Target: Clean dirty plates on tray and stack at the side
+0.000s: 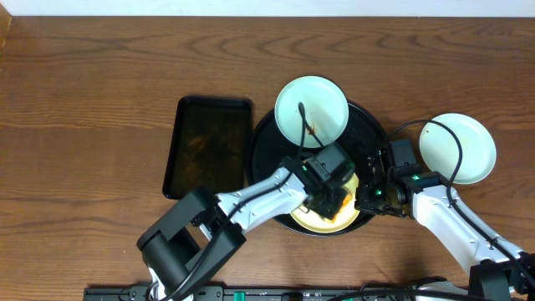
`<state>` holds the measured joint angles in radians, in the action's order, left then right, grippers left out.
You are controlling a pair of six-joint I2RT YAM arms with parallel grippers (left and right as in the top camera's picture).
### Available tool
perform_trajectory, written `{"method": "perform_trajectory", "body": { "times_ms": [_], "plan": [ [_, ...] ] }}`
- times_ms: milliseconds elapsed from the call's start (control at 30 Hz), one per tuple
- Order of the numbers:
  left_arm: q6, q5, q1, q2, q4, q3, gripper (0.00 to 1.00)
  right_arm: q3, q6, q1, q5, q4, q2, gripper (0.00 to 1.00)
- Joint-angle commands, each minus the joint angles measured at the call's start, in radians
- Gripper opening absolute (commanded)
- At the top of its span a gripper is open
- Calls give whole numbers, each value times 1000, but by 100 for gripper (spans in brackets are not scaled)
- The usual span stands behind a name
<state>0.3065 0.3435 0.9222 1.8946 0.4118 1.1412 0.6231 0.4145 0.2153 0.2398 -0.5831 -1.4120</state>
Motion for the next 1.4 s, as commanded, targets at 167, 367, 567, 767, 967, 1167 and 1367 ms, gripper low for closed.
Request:
{"method": "perform_trajectory", "body": {
  "times_ms": [167,367,567,767,967,1167,1367],
  "plan": [
    [27,39,40,33,21,-17,8,-23,0,-5,0,-11,-10,1],
    [-116,113,68,33,-10,-17,7,-22,0,-5,0,-10,-10,1],
    [-109,2,54,33,-43,-17,8,-22,0,-5,1,-11,-10,1],
    [-76,-61,-27,33,-135,-17,8,-22,0,-5,1,-11,-10,1],
    [-12,-161,-117,33,-187,-17,8,-22,0,-5,1,-12,-10,1],
    [72,-180,-214,33,-108,-17,8,-22,0,-5,1,-14,-10,1],
    [179,-50,-244,33,133,-17,8,-22,0,-5,0,-14,-10,1]
  ]
}}
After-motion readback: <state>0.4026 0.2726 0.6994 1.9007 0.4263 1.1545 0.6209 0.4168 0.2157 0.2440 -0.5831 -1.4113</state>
